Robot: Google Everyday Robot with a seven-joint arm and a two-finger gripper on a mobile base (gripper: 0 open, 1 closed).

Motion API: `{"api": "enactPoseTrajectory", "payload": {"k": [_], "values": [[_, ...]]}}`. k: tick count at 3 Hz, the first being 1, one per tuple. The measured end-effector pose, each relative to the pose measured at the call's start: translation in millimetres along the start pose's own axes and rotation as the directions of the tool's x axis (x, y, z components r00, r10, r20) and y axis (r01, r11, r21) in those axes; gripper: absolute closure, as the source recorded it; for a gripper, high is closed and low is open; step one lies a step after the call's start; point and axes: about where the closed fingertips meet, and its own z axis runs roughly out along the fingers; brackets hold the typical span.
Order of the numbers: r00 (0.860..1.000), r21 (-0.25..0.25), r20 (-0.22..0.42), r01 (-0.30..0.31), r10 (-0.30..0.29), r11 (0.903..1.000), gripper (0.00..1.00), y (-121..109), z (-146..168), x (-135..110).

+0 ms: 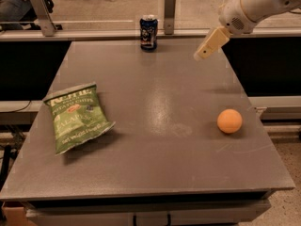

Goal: Knock pepsi can over

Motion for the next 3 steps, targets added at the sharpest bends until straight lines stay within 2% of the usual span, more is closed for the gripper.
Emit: {"api": "enactPoseTrajectory", "payload": {"k": [1,2,3], "values": [[0.990,0.008,0.104,-0.093,0.091,0.9957,0.00,-20.3,33.8,-5.4],[0.962,-0.030,0.211,-0.168,0.171,0.9853,0.00,-34.4,79.8,-20.2],[0.931,-0.093,0.297,-0.194,0.213,0.9767,0.00,-37.4,123.6,-45.5]]}}
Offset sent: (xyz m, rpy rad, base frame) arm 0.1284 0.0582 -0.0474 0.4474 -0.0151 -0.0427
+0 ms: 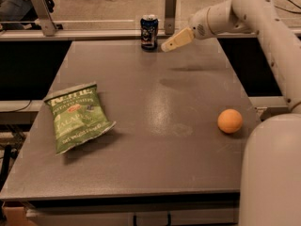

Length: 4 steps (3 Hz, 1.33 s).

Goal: Knock pepsi can over

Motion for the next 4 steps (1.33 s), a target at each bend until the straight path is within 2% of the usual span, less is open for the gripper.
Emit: {"api": "enactPoseTrajectory", "payload": {"k": [1,2,3,4], "values": [[0.999,-0.005,0.051,-0.014,0.014,0.9999,0.00,-1.3,38.9,-9.8],[0.997,0.037,0.075,-0.024,0.021,0.9990,0.00,-7.2,65.2,-13.5],[0.994,0.048,0.103,-0.052,0.047,0.9975,0.00,-4.2,85.4,-24.0],[0.989,0.025,0.128,-0.077,0.073,0.9967,0.00,7.4,100.7,-41.1]]}}
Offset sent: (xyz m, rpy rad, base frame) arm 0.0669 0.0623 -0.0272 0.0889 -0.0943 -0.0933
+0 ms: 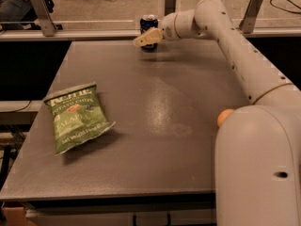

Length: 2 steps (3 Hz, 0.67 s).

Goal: Knock pepsi can over

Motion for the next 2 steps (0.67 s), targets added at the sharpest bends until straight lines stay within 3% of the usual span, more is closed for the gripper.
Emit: {"api": "enactPoseTrajectory", "payload": {"k": [2], "values": [[0.999,-0.047,0.015,-0.042,0.043,0.9980,0.41,22.4,18.2,-14.4]]}}
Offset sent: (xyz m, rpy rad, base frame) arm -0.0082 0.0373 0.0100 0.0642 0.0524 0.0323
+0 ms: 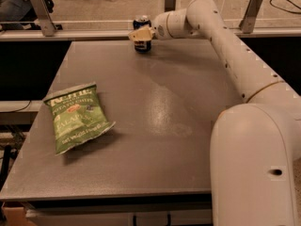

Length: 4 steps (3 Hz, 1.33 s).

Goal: Knock pepsi can over

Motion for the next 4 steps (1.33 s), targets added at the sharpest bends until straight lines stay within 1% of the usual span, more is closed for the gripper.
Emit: {"api": "enactPoseTrajectory", "payload": {"k": [1,2,3,4], "values": [[1.000,-0.001,-0.003,0.007,-0.007,1.0000,0.64,1.7,-10.8,-3.2],[0.995,0.002,-0.032,0.095,-0.095,0.9955,0.95,0.3,-63.4,-23.4],[0.976,-0.049,-0.121,0.176,-0.181,0.9832,1.00,9.1,-110.4,-25.9],[0.930,-0.128,-0.259,0.235,-0.262,0.9634,1.00,20.9,-143.8,-6.5]]}}
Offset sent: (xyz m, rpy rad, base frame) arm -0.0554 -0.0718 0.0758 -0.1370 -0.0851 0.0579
